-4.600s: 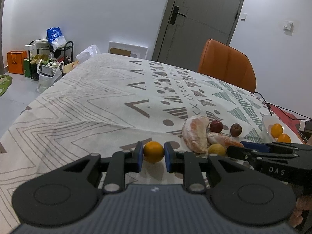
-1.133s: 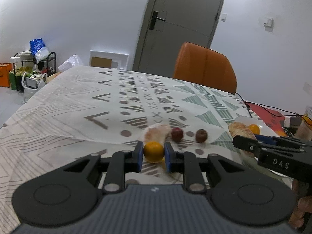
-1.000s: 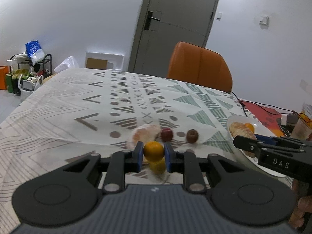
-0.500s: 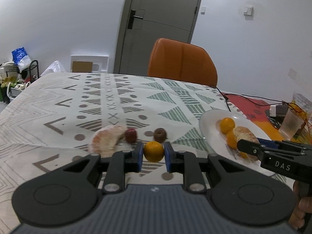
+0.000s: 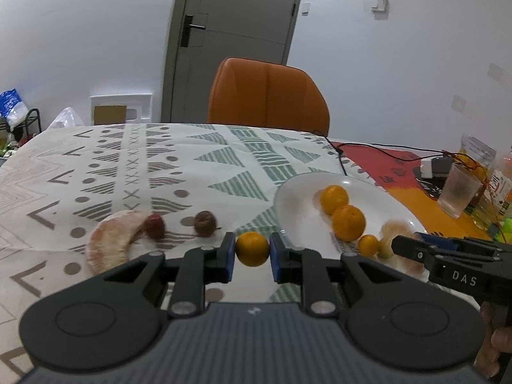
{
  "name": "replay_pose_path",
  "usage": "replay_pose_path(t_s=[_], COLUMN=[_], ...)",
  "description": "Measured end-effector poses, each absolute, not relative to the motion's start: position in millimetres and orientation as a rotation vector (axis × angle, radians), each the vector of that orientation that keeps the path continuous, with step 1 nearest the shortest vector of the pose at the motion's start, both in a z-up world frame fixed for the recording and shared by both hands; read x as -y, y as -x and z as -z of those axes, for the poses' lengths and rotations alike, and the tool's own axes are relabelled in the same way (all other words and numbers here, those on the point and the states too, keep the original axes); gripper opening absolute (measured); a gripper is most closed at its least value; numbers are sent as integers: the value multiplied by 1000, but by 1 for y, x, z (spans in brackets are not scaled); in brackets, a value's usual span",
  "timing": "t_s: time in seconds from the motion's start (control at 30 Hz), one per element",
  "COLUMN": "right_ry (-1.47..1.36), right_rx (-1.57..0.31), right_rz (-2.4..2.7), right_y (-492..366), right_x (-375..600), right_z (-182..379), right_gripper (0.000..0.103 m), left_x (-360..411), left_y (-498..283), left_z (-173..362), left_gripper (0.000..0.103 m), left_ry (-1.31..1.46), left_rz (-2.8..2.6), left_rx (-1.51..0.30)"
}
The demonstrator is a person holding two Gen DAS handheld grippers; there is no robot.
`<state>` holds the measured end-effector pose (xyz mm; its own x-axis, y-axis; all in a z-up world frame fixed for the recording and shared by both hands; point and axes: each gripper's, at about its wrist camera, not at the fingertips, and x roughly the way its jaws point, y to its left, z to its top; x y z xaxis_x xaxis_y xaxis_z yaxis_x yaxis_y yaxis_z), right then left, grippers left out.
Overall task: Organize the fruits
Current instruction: 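Carry the pomelo segment and mandarin over the white plate and open both tools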
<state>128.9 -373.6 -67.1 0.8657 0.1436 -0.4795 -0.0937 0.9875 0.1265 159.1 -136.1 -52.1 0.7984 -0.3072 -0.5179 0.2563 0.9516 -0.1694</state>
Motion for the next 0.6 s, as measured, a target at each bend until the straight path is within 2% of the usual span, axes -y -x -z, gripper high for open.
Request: replay_pose_path(t_s=[0.6], right_ry=[-118], right_rx=[-496], right_rz=[-113], right_y=[-121], right_x=[389], right_z=[62], right_gripper=[39], left_x=[186], left_y=[-164], left_z=[49], left_gripper=[21], left_ry=[53], left_rz=[410], left_rx=[-561])
